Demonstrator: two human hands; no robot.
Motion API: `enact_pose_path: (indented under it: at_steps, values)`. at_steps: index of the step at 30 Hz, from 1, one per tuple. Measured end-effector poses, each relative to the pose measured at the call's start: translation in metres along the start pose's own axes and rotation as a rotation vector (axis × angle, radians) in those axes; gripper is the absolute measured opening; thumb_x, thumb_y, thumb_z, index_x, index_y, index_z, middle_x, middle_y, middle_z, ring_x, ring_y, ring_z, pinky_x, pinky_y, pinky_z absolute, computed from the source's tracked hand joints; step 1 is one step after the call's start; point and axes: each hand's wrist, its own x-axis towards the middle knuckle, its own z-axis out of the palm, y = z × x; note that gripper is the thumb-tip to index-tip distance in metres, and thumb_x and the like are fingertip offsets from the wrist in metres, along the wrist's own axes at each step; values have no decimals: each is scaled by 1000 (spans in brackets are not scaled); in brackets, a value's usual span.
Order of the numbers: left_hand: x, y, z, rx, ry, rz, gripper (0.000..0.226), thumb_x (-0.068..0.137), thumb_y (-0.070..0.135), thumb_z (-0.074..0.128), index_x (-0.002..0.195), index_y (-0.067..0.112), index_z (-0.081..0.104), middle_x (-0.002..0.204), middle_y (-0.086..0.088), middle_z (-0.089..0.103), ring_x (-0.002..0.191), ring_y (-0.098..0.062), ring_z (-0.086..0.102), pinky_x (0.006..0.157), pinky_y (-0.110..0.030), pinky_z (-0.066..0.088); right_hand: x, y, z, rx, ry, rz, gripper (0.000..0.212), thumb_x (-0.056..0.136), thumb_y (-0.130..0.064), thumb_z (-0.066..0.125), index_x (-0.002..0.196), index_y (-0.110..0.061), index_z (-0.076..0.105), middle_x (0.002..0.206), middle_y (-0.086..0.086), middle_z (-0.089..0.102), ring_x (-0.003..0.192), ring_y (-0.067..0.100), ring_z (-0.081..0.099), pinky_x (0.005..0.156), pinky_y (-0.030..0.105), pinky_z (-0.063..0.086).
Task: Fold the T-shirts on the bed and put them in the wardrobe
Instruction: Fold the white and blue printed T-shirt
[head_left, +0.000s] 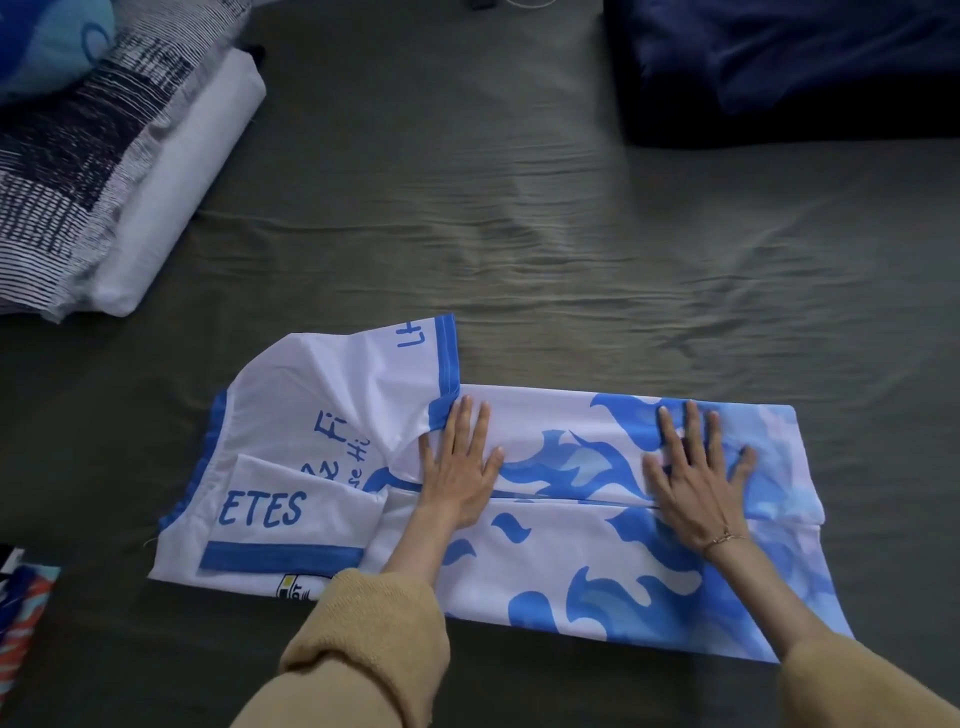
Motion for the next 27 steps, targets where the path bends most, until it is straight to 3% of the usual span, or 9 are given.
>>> enact_pose_path:
  at_steps: [5,10,12,15,18,20,22,24,27]
  values:
    - [1,1,-3,-21,-52,-4,63,101,46,14,144,25,-28,149,5,-38,138,-13,-33,112,-46,-14,2,-2,-6,65,-101,160,81,67,-73,1,138,-43,-21,153,-3,-29,141,22,-27,109,55,-14]
    - [-1,2,-6,-40,-46,-7,64,101,47,15,145,25,-26,151,4,-36,140,-14,-30,113,-45,-14,3,-4,-8,22,-132,141,74,74,-64,9,136,-42,-23,153,3,-28,141,29,-25,109,59,-10]
    - [-4,6,-8,-102,25,-14,62,102,42,22,150,25,-12,156,4,-23,144,-14,-19,116,-42,-7,4,-7,-9,-12,-60,112,71,79,-57,12,144,-35,-7,157,11,-9,144,35,-9,107,65,-3]
    - [-12,11,-19,-336,308,2,45,97,14,44,142,14,38,151,-4,34,138,-20,32,111,-31,29,8,-23,-10,-27,59,-41,63,81,-33,28,137,-11,45,143,23,40,134,34,29,95,75,18]
    - [-16,4,-29,-401,536,62,31,87,-2,53,114,10,62,117,-6,61,105,-20,59,85,-29,53,13,-59,-8,-33,136,-205,51,76,-21,32,116,-8,60,127,18,57,119,27,49,94,65,34]
    - [-10,-14,-39,-403,584,64,29,85,-4,52,107,10,64,107,-3,62,98,-18,59,78,-28,55,21,-92,-14,52,160,-272,48,76,-22,33,109,-7,64,115,12,64,103,28,62,91,48,44]
    - [-1,-42,-50,-425,601,-16,26,86,-3,49,102,11,64,103,-2,62,94,-16,58,73,-24,48,31,-127,-16,144,132,-328,43,83,-18,37,119,-7,59,116,8,61,105,29,59,89,39,41]
    - [6,-75,-60,-479,599,-160,23,87,0,48,101,12,63,103,-3,62,94,-18,57,72,-25,43,46,-161,-17,339,17,-290,41,90,-15,48,130,-5,49,123,9,55,114,27,50,92,35,38]
    - [10,-126,-71,-475,548,-359,20,89,5,49,105,11,61,111,-7,60,106,-23,52,82,-31,40,72,-205,-18,683,-109,-56,39,87,-20,61,119,0,52,108,11,60,103,29,54,83,31,39]
